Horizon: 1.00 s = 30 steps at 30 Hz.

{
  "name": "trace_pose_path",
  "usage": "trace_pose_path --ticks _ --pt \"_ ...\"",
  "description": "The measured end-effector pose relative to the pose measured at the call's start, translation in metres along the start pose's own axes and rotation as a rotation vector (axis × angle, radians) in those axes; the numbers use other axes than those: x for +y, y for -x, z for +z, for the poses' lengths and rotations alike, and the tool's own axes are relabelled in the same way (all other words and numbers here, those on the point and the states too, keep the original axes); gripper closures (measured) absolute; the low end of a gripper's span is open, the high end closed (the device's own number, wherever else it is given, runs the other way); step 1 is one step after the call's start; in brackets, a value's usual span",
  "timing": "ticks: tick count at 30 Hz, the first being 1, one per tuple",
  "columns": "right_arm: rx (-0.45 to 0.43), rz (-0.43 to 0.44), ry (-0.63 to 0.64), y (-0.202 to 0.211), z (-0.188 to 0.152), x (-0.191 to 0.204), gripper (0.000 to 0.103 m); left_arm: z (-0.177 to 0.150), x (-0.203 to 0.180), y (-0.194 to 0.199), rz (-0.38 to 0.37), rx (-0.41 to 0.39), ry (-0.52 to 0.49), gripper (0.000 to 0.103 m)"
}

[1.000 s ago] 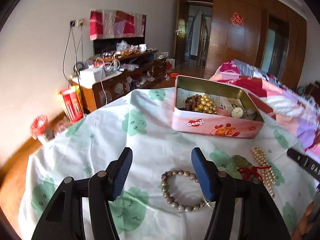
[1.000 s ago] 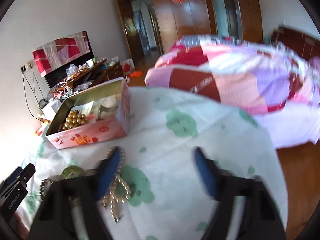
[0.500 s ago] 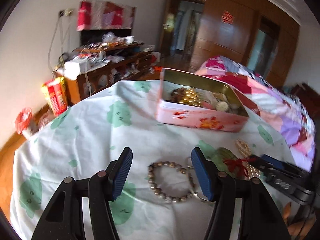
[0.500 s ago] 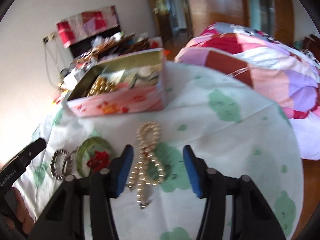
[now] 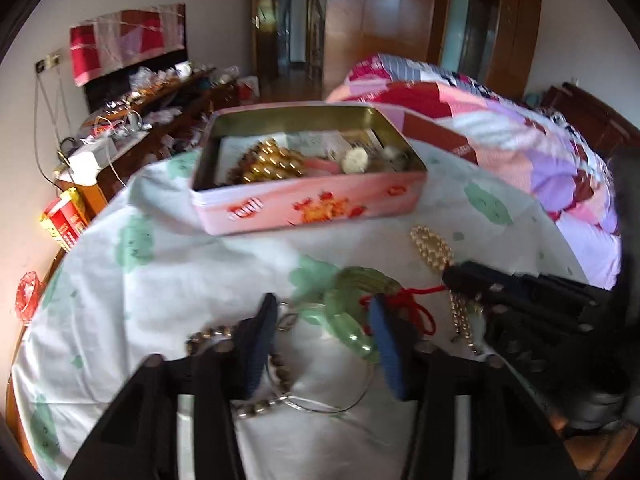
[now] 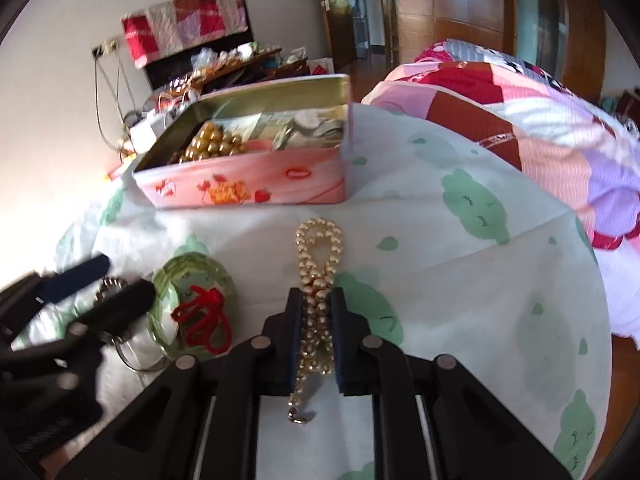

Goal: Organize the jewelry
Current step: 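Grasp the green jade bangle with the left tool while the right tool grasps pearls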

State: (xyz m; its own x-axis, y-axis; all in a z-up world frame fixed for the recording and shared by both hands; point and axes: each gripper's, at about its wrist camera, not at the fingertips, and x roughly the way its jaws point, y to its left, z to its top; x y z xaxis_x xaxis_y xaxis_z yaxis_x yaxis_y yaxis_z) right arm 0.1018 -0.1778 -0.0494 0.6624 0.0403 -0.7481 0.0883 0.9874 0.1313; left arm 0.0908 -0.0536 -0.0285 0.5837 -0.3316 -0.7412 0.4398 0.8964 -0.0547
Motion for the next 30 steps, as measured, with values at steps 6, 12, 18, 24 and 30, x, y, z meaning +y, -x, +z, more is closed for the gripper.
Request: trace_pose_path --ticks 6,12,18,24,30 --pt "-0.084 0.086 -0.066 0.015 0.001 -0.010 0.088 -0.002 -0.004 -0.015 -0.040 0.059 0.010 0.087" --pt "-0.075 0.089 -0.071 0.012 0.002 -0.008 0.088 -0.007 -0.005 -0.008 -0.065 -0.002 0.013 0.095" --pt "-0.101 0.107 -0.107 0.017 0.001 -0.017 0.088 -0.006 0.006 0.019 -0.185 -0.129 0.091 0.095" --pt "-0.135 0.125 -0.118 0.024 0.001 -0.018 0.094 -0.002 0.014 0.040 -0.299 -0.215 0.166 0.095" --pt "-0.127 0.122 -0.120 0.022 0.002 -0.019 0.094 0.001 0.020 0.048 -0.319 -0.235 0.204 0.095"
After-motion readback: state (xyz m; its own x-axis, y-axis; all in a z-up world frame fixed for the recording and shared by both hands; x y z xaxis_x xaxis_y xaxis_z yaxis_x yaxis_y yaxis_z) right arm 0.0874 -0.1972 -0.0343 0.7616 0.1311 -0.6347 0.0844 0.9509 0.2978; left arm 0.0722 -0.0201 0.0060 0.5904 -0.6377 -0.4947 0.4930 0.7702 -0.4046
